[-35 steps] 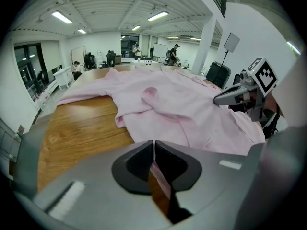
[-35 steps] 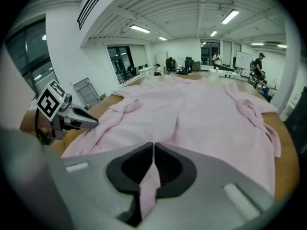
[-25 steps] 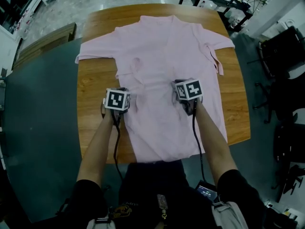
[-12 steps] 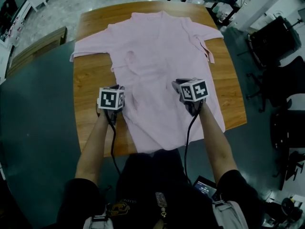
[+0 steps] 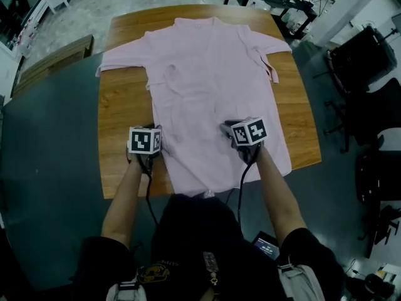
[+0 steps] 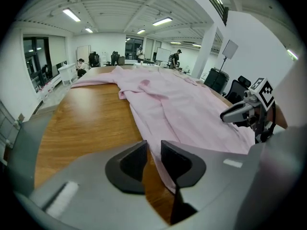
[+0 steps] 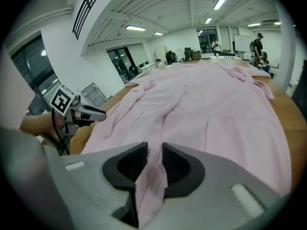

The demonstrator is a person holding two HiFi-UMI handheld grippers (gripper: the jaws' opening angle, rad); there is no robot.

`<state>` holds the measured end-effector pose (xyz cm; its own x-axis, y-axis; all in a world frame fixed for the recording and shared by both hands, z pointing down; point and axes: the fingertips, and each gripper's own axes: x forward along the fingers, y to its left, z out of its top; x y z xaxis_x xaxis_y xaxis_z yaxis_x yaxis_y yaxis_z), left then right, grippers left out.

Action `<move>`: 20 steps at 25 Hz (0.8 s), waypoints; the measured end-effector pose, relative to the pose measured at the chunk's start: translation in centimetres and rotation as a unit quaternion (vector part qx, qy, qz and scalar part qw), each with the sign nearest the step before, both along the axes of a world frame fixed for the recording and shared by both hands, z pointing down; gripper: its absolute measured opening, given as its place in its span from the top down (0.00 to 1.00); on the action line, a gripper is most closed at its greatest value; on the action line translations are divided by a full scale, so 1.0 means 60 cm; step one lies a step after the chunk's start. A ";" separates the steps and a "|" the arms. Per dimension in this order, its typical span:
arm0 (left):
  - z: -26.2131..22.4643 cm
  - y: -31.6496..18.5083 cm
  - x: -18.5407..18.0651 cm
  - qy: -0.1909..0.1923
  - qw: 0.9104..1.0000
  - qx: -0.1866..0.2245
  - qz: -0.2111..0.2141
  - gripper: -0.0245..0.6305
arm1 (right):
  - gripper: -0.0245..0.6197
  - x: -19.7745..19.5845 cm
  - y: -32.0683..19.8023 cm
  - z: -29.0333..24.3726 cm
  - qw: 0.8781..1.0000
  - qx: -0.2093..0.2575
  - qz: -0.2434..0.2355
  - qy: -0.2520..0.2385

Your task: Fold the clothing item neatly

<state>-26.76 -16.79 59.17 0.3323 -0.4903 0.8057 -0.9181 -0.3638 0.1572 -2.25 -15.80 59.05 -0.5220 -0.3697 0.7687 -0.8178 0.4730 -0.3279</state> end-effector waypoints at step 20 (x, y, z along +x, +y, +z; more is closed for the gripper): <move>0.007 0.129 0.013 -0.036 0.998 -0.012 -0.047 0.78 | 0.93 0.027 0.049 -0.037 0.998 0.045 0.032 -0.006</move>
<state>-25.98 -9.05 59.60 0.2260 -0.4965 0.8381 -0.9574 -0.2719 0.0971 -0.62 -12.87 56.83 -0.5037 -0.4698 0.7250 -0.8437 0.4480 -0.2958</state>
